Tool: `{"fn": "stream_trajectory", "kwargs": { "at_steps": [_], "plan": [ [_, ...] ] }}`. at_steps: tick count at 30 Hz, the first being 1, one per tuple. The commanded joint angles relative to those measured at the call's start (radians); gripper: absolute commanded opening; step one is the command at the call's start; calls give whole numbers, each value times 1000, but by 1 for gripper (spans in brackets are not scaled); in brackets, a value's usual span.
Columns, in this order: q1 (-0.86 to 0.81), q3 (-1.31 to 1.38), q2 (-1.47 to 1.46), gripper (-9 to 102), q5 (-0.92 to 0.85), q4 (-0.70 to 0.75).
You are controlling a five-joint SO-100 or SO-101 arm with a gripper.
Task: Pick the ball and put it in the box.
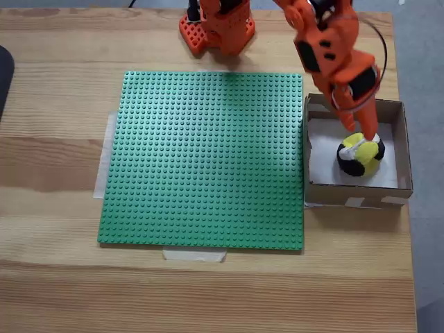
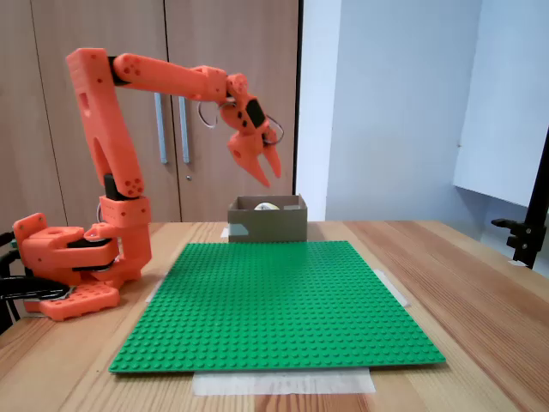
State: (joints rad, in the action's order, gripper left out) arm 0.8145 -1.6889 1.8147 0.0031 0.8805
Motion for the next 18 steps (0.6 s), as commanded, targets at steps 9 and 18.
{"fn": "stream_trajectory", "kwargs": {
  "at_steps": [9,18],
  "plan": [
    [-138,-160,380,-1,-21,-58],
    [-344,-281,543,-1,-28,-43]
  ]
}}
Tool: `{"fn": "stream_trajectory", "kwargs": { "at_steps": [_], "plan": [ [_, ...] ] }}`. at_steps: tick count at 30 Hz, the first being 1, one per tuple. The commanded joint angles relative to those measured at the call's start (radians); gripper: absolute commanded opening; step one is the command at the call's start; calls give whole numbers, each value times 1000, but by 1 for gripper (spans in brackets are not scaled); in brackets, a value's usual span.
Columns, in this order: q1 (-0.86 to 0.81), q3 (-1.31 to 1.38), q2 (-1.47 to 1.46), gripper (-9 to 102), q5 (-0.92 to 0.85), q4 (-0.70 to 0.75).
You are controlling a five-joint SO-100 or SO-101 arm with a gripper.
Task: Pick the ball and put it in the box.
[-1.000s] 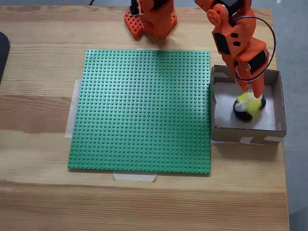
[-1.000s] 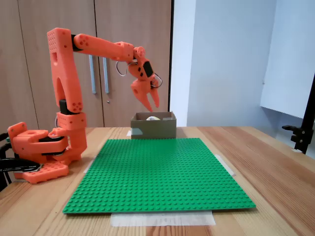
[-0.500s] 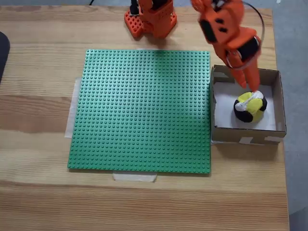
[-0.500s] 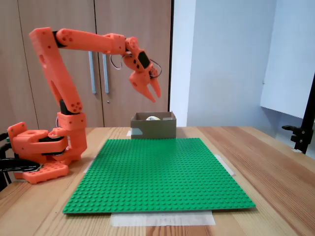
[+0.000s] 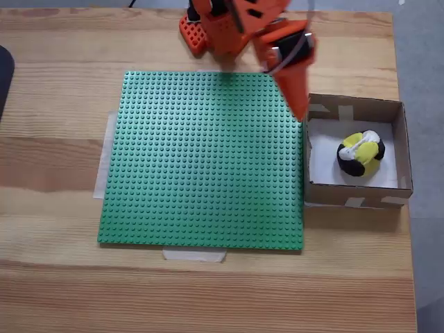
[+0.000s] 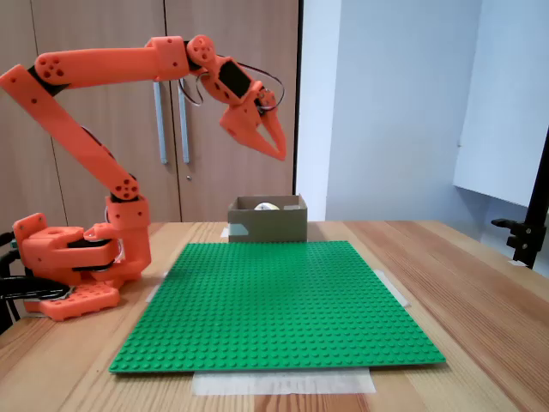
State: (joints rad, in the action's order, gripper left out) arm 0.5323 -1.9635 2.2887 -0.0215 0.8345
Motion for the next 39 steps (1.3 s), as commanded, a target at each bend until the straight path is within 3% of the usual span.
{"fn": "stream_trajectory", "kwargs": {
  "at_steps": [1,16,39],
  "plan": [
    [-87,-29,95,-1,-3,3],
    [-380,-233,279,-1,-49,57],
    [-499,-607,541,-1,-32,21]
  ]
}}
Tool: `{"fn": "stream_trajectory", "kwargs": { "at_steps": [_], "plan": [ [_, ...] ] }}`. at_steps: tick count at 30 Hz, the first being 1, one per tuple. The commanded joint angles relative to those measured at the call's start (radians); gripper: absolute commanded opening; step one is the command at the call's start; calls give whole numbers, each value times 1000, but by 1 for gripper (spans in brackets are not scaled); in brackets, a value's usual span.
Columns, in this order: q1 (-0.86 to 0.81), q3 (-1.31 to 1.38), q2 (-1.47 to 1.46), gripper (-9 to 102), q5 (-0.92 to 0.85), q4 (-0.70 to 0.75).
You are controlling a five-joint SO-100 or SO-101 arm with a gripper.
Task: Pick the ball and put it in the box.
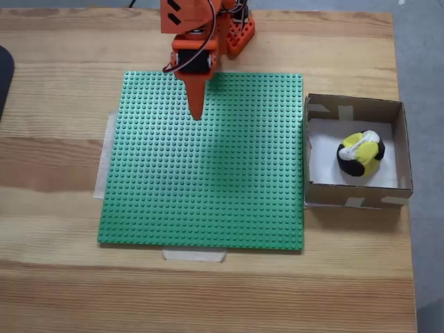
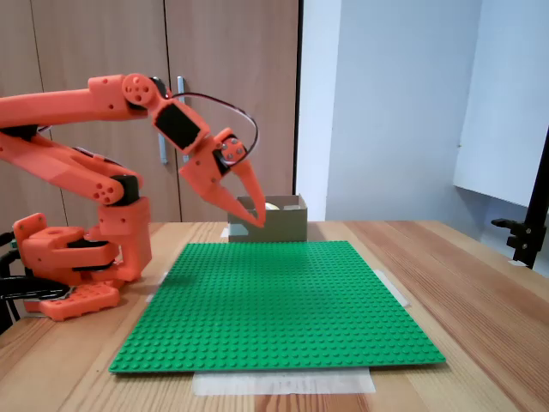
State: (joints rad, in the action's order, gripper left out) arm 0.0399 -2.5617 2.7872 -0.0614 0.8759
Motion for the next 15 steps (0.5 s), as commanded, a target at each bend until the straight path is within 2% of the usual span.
{"fn": "stream_trajectory", "kwargs": {
  "at_steps": [1,15],
  "plan": [
    [-6,-29,60,-1,8,-25],
    [20,-212,261,-1,84,-35]
  ]
}}
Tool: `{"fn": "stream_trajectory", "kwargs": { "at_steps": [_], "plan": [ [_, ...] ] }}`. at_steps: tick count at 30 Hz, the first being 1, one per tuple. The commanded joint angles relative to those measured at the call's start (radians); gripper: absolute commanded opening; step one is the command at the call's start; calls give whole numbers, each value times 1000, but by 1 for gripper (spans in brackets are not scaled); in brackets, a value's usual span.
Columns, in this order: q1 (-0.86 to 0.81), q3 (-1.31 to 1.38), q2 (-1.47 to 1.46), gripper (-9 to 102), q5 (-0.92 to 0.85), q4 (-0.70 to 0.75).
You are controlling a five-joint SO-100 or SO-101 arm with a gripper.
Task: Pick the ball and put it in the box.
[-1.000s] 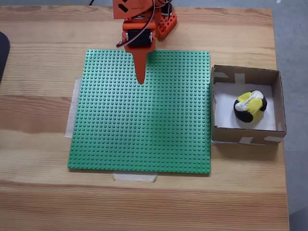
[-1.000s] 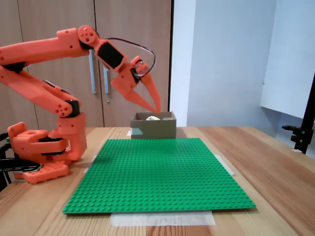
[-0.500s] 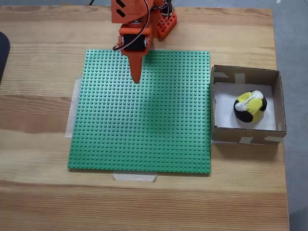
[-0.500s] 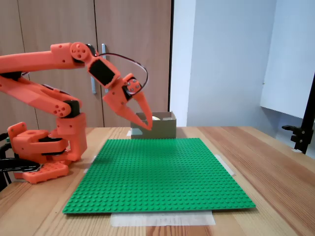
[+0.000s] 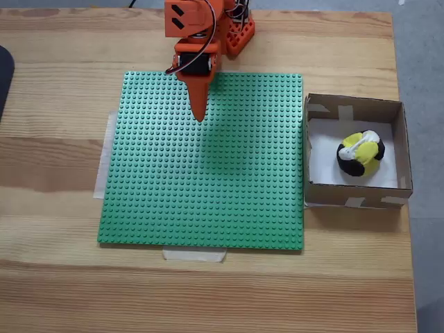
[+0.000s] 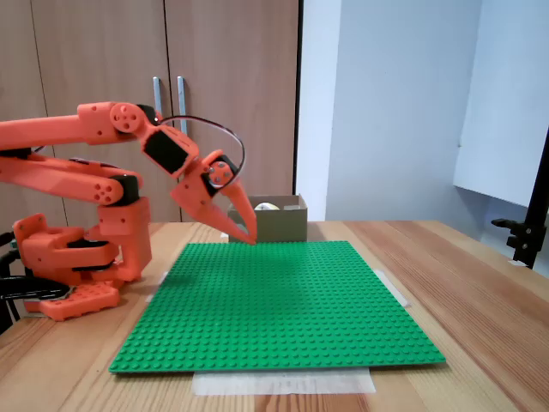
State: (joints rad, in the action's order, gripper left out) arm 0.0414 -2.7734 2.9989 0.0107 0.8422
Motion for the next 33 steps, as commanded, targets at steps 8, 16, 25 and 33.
{"fn": "stream_trajectory", "kwargs": {
  "at_steps": [8,16,25,33],
  "plan": [
    [28,-71,132,-1,29,15],
    [2,-135,181,-1,40,5],
    [-6,-186,202,-1,49,5],
    [-18,-235,218,-1,41,-26]
  ]
}}
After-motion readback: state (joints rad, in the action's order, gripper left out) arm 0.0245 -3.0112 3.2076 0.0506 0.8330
